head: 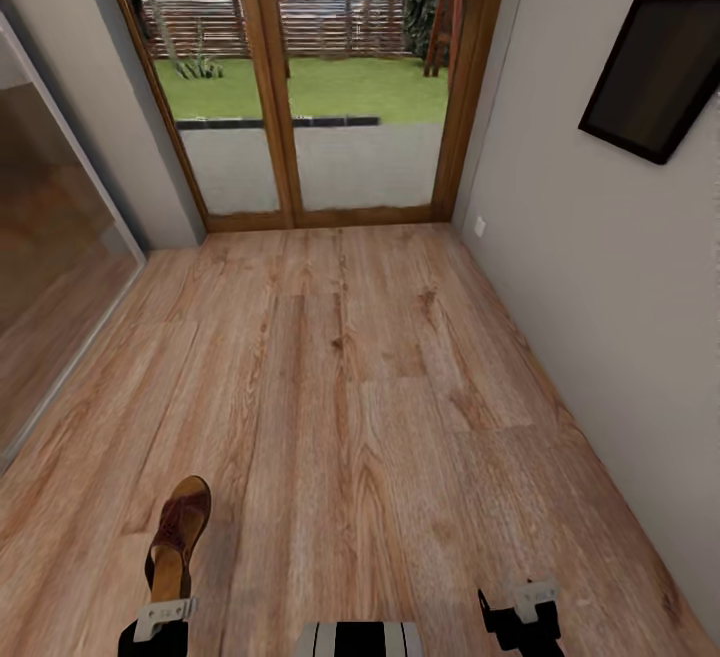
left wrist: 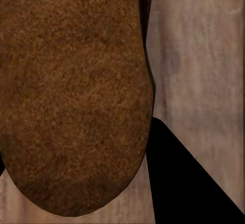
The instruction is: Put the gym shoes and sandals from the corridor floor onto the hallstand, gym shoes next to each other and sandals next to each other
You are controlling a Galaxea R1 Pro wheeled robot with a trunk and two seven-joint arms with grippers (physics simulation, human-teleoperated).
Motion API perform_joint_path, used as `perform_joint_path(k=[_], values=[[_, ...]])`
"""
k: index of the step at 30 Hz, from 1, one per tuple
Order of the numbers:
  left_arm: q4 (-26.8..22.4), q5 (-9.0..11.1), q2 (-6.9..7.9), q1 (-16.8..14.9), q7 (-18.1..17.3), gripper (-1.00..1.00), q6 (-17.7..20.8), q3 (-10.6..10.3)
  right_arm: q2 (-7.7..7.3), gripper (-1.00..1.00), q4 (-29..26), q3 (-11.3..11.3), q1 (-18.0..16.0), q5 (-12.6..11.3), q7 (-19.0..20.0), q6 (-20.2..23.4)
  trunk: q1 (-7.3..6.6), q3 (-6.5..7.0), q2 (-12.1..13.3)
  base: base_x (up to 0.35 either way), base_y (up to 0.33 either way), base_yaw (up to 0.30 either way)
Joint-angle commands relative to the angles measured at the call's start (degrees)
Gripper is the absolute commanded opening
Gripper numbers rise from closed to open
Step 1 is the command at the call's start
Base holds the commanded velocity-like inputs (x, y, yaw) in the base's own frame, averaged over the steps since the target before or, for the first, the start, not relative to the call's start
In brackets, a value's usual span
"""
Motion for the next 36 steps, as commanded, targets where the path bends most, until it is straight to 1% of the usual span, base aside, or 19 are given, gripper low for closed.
perform_joint_path(k=[1,2,3,6,8,16,22,27,36], values=[[0.1,0.3,-0.02,0.0,-0.5,-1.0,-0.1,0.3,-0.03,1.0,0.3,-0.4,0.0,0.6,-0.2,-0.7,-0.03,0.29,0.0,0.0,0.0,-0.002],[0.2,0.3,-0.03,0.0,-0.6,-1.0,-0.2,0.3,-0.13,1.0,0.6,-0.4,0.0,0.6,-0.6,-1.4,-0.06,0.6,0.0,0.0,0.0,-0.001],[0.2,0.2,-0.07,0.1,-0.6,-1.0,-0.4,0.3,-0.21,1.0,0.9,-0.4,0.0,0.6,-1.8,-2.1,-0.08,0.91,0.0,0.0,0.0,0.0],[0.3,0.2,-0.08,0.2,-0.6,-1.0,-0.4,0.3,-0.22,1.0,1.3,-0.3,0.0,0.6,-5.3,-2.7,-0.16,1.84,0.1,0.0,0.0,0.0],[0.3,0.2,-0.1,0.2,-0.6,-1.0,-0.5,0.3,-0.19,1.0,1.4,-0.3,0.1,0.6,-6.6,-2.9,-0.21,2.46,0.1,0.0,0.0,0.0],[0.4,0.2,-0.1,0.2,-0.5,-1.0,-0.5,0.3,0.29,1.0,4.7,-0.2,0.1,0.5,-7.1,-2.9,-0.42,4.95,0.2,0.0,0.0,0.0],[2.3,0.3,-0.1,0.2,-0.5,-1.0,-0.6,0.2,0.32,1.0,4.9,-0.2,0.1,0.5,-7.1,-2.9,-0.57,6.82,0.3,0.0,0.0,0.0],[2.7,0.4,-0.1,0.2,-0.5,-1.0,-0.6,0.3,0.32,1.0,4.9,-0.2,0.1,0.5,-7.1,-2.9,-0.7,8.38,0.4,0.0,0.0,0.0],[2.8,0.6,-0.03,0.2,-0.5,-1.0,-0.7,0.3,0.33,1.0,5.0,-0.2,0.1,0.5,-7.1,-2.9,-2.68,10.8,4.0,0.0,0.0,0.0]])
